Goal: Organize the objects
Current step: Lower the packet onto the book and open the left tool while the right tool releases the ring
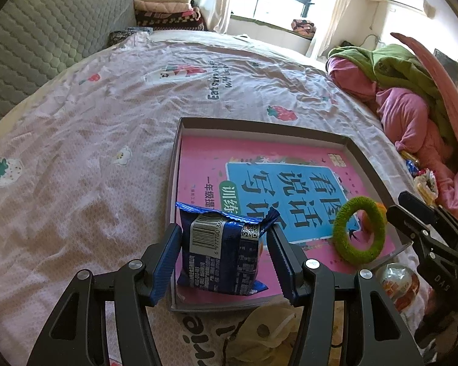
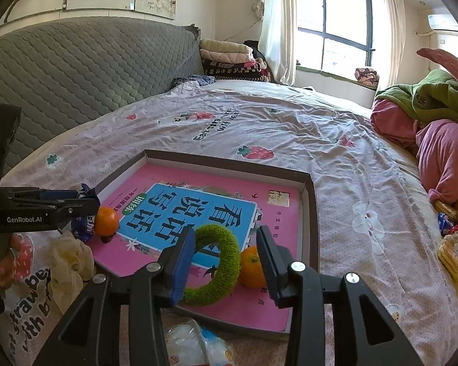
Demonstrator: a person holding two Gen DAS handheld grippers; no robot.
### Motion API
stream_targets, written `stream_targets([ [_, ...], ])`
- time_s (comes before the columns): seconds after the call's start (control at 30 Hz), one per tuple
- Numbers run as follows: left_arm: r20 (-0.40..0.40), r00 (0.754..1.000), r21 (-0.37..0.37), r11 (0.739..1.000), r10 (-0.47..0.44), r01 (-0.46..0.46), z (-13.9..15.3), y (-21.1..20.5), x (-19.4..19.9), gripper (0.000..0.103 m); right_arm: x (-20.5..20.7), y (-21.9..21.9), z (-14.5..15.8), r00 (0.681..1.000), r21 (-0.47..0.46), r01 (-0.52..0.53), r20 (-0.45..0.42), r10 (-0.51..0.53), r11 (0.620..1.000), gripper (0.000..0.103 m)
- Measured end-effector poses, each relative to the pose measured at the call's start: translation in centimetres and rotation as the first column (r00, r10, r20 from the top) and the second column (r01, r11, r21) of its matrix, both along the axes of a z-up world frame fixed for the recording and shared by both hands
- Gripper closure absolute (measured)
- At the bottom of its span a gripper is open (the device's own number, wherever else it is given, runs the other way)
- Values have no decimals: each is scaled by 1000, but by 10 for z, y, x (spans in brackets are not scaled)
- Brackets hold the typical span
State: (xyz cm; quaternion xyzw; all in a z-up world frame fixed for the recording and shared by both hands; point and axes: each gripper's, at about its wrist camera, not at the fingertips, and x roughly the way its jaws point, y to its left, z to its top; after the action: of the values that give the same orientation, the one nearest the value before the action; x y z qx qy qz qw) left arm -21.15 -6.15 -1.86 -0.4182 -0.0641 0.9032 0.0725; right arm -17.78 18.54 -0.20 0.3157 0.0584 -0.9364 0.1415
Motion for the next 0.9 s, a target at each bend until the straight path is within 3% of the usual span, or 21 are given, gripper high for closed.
stream_targets([
  [0.9,-17,1000,-21,1000,-2,1,17,-2,11,36,3,8,4,999,-47,14,29,-13,999,60],
])
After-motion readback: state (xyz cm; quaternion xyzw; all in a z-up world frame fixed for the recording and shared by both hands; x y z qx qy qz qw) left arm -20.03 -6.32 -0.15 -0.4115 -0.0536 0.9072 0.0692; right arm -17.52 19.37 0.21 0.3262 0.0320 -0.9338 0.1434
